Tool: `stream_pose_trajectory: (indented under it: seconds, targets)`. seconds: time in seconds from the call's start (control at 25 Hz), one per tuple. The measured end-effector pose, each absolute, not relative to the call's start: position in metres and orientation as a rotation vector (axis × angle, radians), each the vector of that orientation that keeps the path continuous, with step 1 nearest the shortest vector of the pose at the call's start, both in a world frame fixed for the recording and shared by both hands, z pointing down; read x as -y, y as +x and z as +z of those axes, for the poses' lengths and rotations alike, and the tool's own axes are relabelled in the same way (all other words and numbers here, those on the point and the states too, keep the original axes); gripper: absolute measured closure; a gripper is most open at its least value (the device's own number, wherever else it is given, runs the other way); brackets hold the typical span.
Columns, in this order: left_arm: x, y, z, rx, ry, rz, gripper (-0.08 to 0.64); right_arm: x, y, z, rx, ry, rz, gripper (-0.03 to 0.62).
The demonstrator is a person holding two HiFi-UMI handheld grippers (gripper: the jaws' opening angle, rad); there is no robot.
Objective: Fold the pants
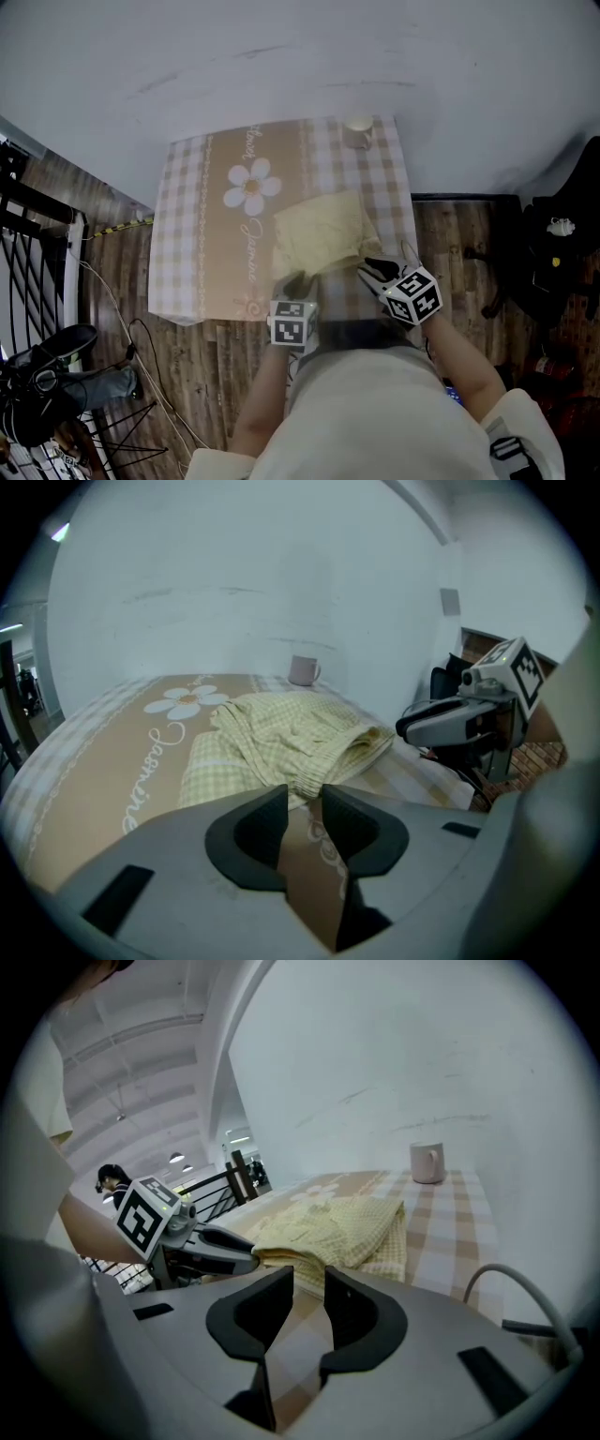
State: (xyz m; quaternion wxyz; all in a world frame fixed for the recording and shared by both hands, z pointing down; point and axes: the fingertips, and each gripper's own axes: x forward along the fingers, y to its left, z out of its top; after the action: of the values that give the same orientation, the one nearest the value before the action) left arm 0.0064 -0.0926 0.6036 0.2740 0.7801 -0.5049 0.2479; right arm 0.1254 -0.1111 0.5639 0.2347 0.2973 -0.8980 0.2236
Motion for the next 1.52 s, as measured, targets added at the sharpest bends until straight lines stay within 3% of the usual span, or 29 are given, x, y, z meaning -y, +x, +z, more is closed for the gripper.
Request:
stream_pose_trajectory:
  seconds: [0.68, 1.04, 1.52]
  targets:
    - [-0.01, -0.03, 0.545, 1.361, 2.17, 0.469, 0.518, -0.006, 0.083, 0.51, 2.566, 1.027, 0.652, 0.511]
    - [-0.081, -0.045, 0.516, 1.398, 2.173, 0.386, 0.529, -0.071, 0.064, 0.488, 2.593, 1.091, 0.556, 0.569]
    - [-0.144, -0.069, 0.506, 1.455, 2.158, 0.369, 0.534, -0.122, 0.038, 0.474, 2.634, 1.074, 0.488, 0.584]
